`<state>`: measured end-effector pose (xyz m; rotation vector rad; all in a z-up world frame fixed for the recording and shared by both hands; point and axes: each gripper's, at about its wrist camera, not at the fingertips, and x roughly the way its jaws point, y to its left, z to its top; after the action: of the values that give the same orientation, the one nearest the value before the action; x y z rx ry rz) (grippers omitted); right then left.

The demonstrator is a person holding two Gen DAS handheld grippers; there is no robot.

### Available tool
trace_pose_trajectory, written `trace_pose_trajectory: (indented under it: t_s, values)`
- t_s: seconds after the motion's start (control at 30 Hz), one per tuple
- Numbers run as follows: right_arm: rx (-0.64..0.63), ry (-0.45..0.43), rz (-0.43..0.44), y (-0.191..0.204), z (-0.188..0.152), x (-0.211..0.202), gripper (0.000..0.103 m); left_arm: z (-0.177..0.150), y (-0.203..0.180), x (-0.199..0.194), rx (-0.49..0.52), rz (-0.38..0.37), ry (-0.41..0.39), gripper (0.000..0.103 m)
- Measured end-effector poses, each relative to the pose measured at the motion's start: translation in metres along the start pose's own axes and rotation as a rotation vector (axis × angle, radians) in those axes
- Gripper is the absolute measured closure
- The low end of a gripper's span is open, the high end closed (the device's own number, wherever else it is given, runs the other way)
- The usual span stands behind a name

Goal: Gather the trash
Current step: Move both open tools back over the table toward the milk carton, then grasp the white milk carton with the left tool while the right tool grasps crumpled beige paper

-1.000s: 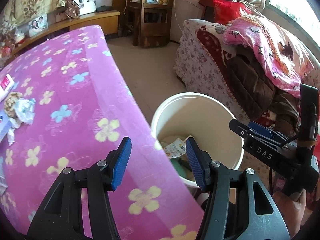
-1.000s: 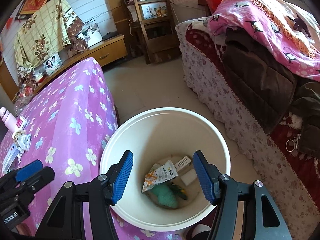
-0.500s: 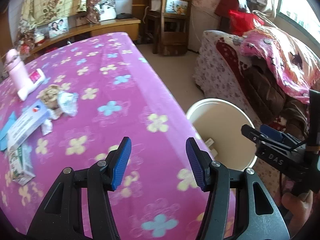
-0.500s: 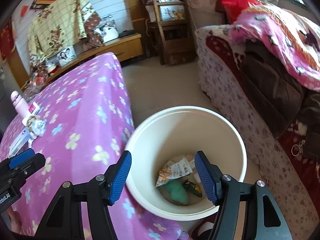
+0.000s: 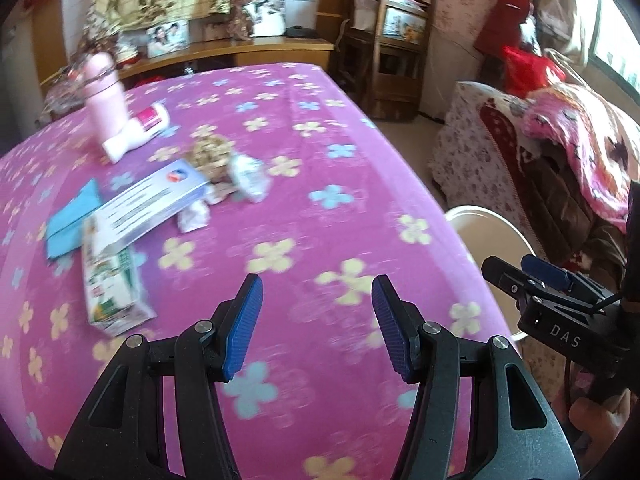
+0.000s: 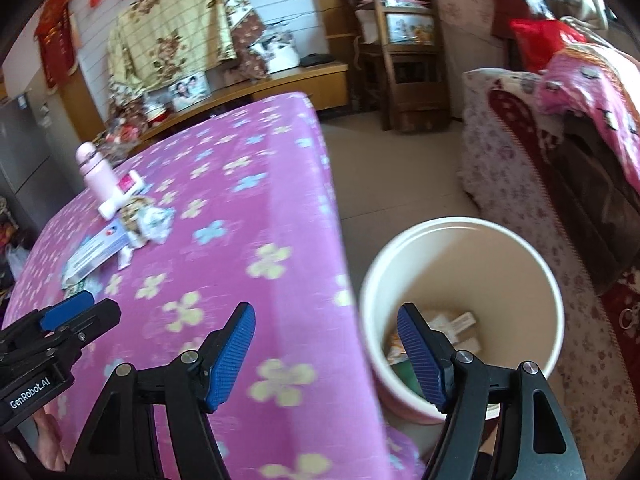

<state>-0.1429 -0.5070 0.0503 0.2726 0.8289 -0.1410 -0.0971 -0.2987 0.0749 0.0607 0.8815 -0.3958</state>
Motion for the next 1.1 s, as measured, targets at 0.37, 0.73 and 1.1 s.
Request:
trace_pose_trajectory:
  t_s: [0.37, 0.73, 1.1]
  values:
    - [-0.098, 0.053, 0.079, 0.07, -0.007, 0.018, 0.032, -0.009, 0.088, -0.008, -0.152, 0.101, 0.003, 0.047]
    - [-0.145, 0.079, 0.101, 0.092, -0.009, 0.024, 0.031, -0.008, 0.137, 0.002, -0.264, 0.145, 0.02, 0.047]
    - [-0.166, 0.102, 0.112, 0.103, -0.012, 0.03, 0.031, 0.001, 0.151, 0.028, -0.296, 0.166, 0.066, 0.047]
